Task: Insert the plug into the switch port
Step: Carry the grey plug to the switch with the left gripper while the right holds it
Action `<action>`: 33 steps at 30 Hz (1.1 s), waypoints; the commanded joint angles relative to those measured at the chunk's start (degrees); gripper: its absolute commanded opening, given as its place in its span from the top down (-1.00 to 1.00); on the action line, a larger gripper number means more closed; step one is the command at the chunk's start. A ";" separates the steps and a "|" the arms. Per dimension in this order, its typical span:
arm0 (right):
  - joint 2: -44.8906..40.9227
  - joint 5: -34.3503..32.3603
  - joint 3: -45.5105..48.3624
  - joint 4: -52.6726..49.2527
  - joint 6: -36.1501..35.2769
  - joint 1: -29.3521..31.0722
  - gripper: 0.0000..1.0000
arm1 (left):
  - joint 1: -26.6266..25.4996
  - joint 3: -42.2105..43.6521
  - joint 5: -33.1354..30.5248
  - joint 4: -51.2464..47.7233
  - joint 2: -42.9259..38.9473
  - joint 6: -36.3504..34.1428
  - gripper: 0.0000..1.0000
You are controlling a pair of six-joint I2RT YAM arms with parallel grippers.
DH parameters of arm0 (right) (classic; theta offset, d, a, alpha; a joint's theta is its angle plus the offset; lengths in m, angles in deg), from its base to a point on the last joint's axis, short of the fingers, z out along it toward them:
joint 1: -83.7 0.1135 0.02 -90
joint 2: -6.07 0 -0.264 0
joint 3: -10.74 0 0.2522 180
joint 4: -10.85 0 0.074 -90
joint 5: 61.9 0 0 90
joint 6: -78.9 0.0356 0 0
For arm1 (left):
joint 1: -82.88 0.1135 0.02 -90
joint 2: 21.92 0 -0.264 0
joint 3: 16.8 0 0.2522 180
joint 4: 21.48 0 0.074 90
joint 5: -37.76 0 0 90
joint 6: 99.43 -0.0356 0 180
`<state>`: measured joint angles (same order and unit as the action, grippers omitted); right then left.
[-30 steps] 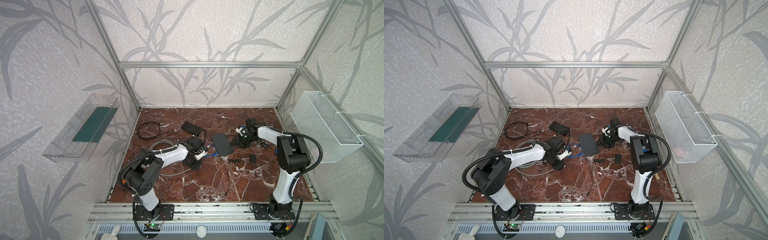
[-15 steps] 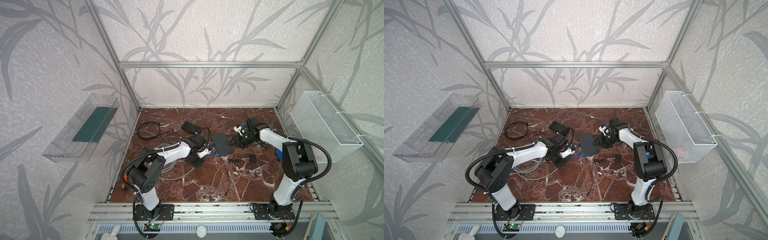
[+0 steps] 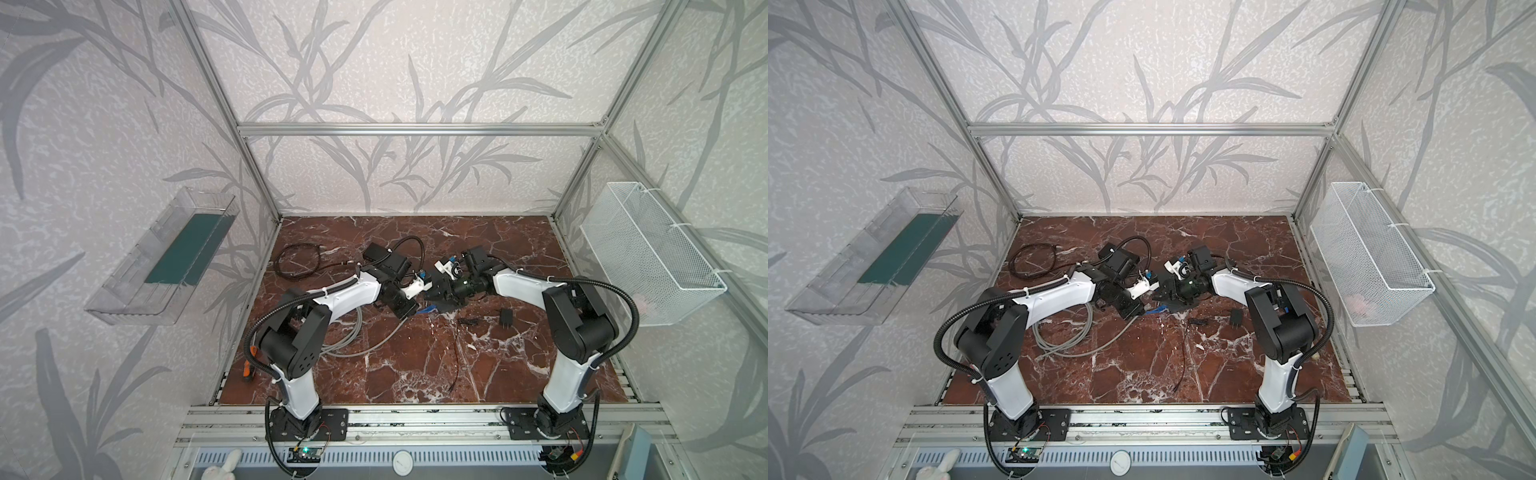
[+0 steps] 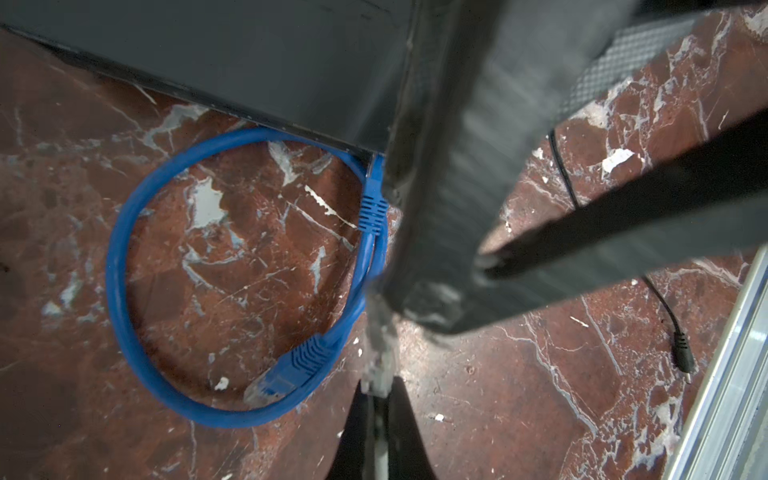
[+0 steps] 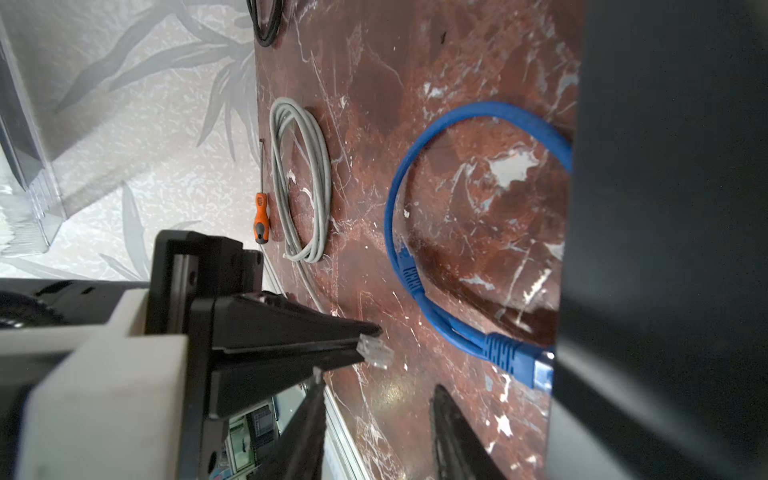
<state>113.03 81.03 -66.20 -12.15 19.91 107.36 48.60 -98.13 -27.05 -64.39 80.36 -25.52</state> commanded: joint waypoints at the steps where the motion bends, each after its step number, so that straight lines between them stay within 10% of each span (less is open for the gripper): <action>1: 1.18 2.25 0.17 3.18 3.56 0.49 0.19 | -0.03 -0.98 1.79 2.09 0.38 -0.72 0.89; 21: 5.72 3.92 -4.09 -2.43 0.81 1.74 0.57 | -0.87 -0.24 0.44 6.24 1.09 1.66 0.89; 33: 4.60 1.80 -4.91 -3.68 10.36 -0.12 0.69 | -0.84 5.95 -3.44 9.87 -2.39 3.03 0.22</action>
<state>118.10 83.76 -69.48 -14.20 26.66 107.82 48.01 -93.97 -29.63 -56.15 80.41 -22.75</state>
